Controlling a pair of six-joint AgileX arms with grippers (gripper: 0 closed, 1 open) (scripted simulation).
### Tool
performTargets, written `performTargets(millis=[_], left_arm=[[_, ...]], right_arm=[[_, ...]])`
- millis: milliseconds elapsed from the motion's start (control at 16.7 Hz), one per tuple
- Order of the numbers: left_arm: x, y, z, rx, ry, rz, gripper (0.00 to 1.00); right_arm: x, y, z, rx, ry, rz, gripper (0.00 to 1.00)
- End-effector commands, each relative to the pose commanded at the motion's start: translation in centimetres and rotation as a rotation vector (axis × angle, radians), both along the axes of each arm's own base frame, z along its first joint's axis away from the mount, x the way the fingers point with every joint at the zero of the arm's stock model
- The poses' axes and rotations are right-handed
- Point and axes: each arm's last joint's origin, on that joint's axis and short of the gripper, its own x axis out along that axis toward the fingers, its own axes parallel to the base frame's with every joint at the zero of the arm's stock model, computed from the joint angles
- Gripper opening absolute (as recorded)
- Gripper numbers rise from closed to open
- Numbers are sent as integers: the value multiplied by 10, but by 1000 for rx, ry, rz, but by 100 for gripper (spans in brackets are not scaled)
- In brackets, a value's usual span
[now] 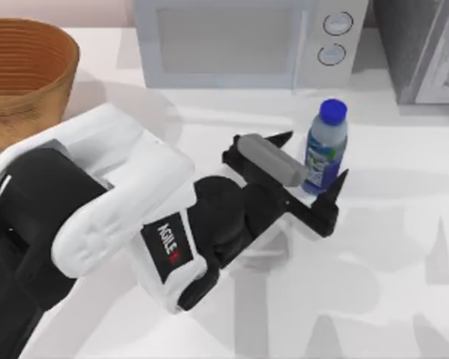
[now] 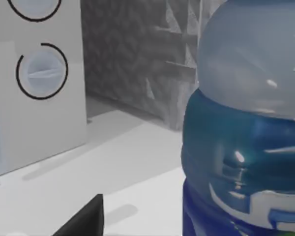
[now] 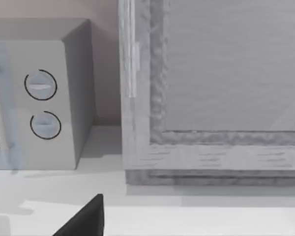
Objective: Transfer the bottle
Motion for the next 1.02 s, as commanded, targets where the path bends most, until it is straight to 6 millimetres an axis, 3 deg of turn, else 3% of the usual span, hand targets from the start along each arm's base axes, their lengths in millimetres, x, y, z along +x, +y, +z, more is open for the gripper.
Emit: performTargets(millis=[300, 600, 1020], left_arm=[[28, -29, 4, 0, 0, 0, 100], [29, -31, 4, 1, 1, 0, 100], [29, -31, 4, 1, 1, 0, 47]], right_arm=[[0, 0, 0, 0, 0, 0, 100], [0, 0, 0, 0, 0, 0, 100], [0, 0, 0, 0, 0, 0, 100]])
